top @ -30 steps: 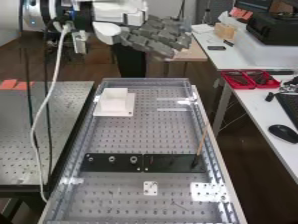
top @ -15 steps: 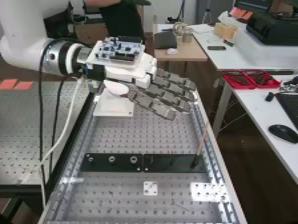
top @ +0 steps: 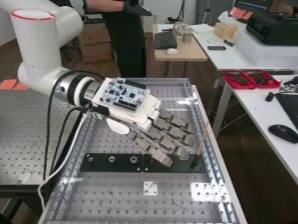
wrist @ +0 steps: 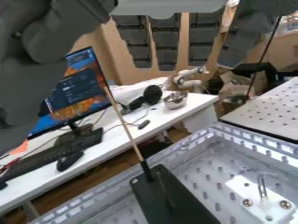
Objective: Grab the drill bit and place it in the clear container
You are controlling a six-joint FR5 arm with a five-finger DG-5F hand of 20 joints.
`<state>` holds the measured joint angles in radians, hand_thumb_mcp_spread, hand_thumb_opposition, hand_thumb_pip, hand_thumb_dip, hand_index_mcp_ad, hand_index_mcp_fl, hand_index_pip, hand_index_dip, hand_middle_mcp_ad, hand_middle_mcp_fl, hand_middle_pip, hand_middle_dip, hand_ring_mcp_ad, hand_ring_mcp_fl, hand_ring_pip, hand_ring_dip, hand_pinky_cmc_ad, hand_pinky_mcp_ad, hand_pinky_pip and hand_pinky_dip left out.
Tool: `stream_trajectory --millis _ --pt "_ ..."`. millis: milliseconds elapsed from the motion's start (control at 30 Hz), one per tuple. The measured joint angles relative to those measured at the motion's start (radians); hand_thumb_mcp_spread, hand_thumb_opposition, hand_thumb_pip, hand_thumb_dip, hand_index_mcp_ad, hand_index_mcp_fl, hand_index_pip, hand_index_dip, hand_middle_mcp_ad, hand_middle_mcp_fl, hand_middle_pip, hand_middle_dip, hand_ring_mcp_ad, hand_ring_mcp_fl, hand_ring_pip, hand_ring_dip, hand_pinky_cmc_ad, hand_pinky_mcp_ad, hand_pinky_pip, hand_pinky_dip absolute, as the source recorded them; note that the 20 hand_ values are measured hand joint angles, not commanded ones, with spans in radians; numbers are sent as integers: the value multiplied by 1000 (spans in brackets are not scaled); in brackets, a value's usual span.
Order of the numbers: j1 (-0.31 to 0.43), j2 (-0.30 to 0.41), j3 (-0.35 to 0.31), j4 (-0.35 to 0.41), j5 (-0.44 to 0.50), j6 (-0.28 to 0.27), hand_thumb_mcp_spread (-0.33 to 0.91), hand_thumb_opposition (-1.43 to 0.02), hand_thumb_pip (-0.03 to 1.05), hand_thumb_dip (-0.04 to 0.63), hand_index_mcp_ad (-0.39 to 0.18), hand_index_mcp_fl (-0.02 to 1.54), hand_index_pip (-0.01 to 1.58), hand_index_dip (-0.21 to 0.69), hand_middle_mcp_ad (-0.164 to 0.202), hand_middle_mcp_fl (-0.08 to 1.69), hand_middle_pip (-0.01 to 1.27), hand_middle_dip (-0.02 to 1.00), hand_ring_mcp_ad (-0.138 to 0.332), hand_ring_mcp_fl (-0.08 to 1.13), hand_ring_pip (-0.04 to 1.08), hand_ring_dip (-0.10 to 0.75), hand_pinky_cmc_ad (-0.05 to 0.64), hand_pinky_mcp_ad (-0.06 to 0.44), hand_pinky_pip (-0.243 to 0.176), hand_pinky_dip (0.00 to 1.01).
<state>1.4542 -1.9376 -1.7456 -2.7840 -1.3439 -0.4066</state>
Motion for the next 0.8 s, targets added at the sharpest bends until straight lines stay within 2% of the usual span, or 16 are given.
stream_trajectory --millis 100,167,333,433,567,800 --pt "0 -19 -6 28 19 17 182 -682 461 5 40 204 70 234 133 98 152 77 176 38 119 19 295 230 -75 141" --pt "0 -30 -10 48 31 29 202 -696 480 3 35 222 72 260 131 112 148 77 176 37 119 19 302 213 -75 141" --pt "4 -58 -28 109 81 62 248 -726 559 73 10 311 70 323 129 124 141 99 180 31 120 16 283 215 -75 141" --pt "7 -75 -30 121 100 73 283 -737 565 112 9 374 72 356 127 133 138 110 162 19 120 16 278 202 -75 141" --pt "10 -87 -33 142 123 80 274 -742 646 171 -10 374 87 360 127 134 134 141 162 21 120 16 278 199 -75 141" --pt "17 -120 -26 158 163 96 328 -756 646 220 -24 372 435 339 106 168 126 164 152 5 101 16 281 197 -75 145"
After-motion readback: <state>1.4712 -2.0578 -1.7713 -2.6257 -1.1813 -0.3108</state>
